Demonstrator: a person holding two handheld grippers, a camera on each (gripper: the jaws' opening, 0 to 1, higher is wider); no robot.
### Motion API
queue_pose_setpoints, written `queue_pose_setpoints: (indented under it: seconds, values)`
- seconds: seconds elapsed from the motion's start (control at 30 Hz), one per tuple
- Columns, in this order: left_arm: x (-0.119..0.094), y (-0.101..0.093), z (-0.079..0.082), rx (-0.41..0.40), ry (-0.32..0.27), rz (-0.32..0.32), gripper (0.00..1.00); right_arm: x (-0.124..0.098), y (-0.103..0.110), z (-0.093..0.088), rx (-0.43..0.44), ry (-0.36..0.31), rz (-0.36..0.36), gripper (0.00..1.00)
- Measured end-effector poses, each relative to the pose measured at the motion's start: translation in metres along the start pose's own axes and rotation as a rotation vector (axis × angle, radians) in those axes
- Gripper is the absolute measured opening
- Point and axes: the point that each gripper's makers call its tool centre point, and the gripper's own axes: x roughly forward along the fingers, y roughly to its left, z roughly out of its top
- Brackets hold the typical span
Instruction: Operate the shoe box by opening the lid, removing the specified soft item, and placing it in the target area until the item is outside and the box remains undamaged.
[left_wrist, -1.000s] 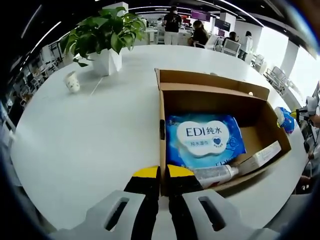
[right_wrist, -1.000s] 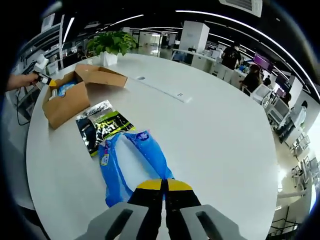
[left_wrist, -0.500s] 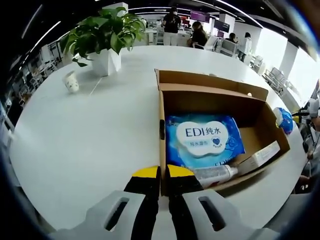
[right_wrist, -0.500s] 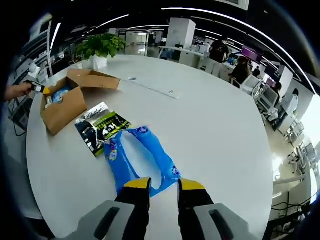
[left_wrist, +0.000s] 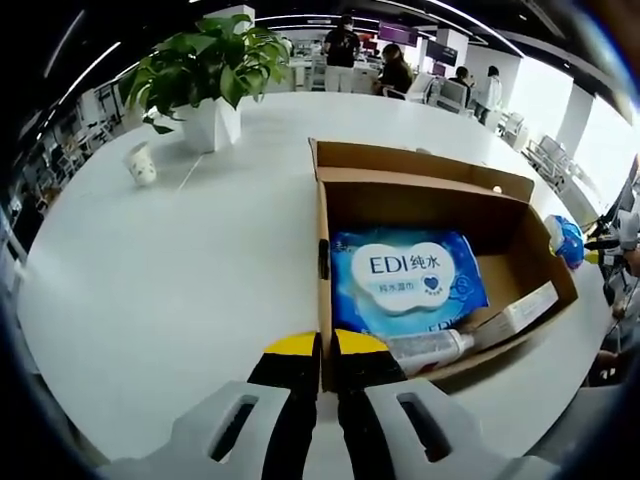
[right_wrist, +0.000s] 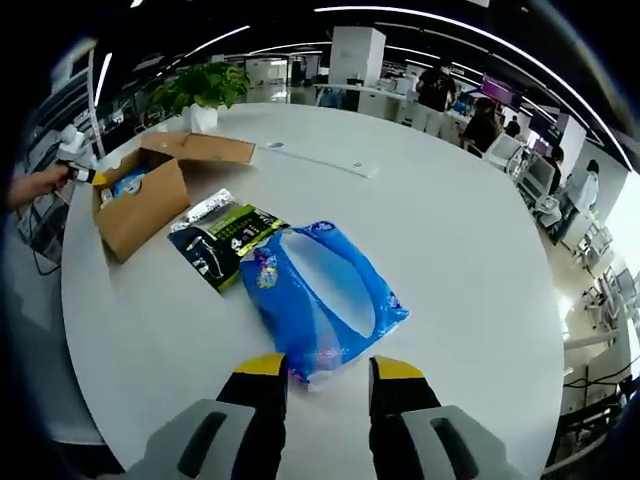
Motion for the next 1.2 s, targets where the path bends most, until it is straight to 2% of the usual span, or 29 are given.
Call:
queue_pose_setpoints:
  seconds: [0.2,0.33,0.67,0.87,1.2]
  values:
    - [0.0,0.0,0.0,-0.004,-0.003,0.0,0.02,0.006,0.0,-0.003,0.068,0.004,-0.012,0.25]
    - [0.0,0.0,0.0,-0.007,-0.005,-0.001,0.02,0.005,-0.001,-0.009,0.069,0.016,-0.022,0.14]
    - [0.0,0.0,-0.001,-0.008,-0.007,0.0,0.02,0.004,-0.004,-0.011,0.056,0.013,-0.027,0.0]
    - [0.0,0.0,-0.001,-0.01,-0.006,0.002,0.02,0.006,-0.008,-0.011,0.047,0.028,-0.022,0.0]
    - [0.0,-0.001,0.0,-0.014,-0.008,0.005,0.02,0.007,-0.018,-0.012,-0.023,0.061,-0.026,0.0]
